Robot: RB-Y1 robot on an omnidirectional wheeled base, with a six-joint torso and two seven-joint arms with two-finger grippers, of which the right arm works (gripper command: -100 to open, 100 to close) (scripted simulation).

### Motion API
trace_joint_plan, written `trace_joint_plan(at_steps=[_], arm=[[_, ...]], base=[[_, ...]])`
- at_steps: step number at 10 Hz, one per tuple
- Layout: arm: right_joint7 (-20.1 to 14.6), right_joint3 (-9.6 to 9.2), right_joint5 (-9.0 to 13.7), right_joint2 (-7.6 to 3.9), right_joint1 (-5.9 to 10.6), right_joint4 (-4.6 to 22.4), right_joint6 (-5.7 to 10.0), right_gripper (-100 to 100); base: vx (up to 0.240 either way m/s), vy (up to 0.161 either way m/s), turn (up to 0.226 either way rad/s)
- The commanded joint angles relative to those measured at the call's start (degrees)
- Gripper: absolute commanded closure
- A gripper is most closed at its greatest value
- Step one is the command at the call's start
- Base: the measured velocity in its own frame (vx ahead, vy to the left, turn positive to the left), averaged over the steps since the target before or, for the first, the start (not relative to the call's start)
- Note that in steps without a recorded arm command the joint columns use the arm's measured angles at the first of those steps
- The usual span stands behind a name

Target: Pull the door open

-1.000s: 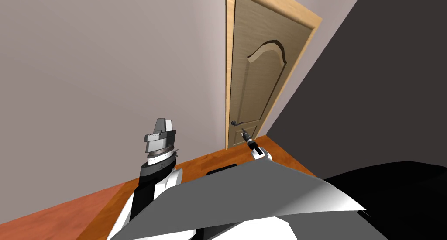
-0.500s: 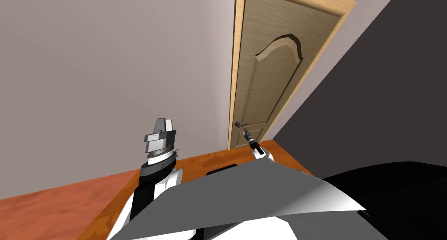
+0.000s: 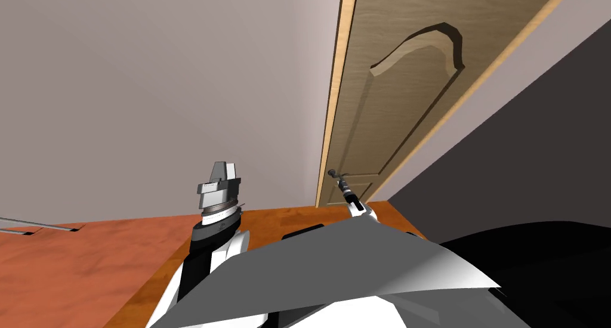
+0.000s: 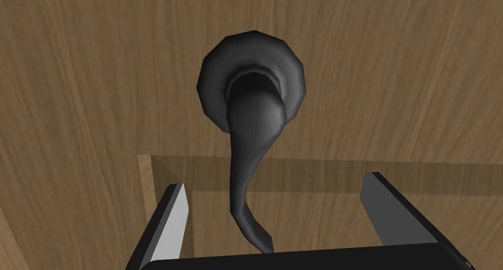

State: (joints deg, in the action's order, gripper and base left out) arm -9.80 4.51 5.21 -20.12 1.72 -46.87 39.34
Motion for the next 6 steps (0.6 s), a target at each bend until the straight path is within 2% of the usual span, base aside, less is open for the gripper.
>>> trace_joint_plan(at_steps=[1,2,3,6], arm=[[0.54,1.54,0.66,-0.06,0.76,2.18,0.71,-100],[0.54,1.54,0.66,-0.06,0.76,2.18,0.71,-100],[1.19,3.17,1.36,-0.02,1.14,3.38,0.82,-100],[2.29,5.96,2.55,0.05,1.80,5.44,1.01,-100]], base=[[0.041,-0.034,0.188],[0.022,-0.024,0.076],[0.021,-0.032,0.275],[0.038,-0.053,0.248]])
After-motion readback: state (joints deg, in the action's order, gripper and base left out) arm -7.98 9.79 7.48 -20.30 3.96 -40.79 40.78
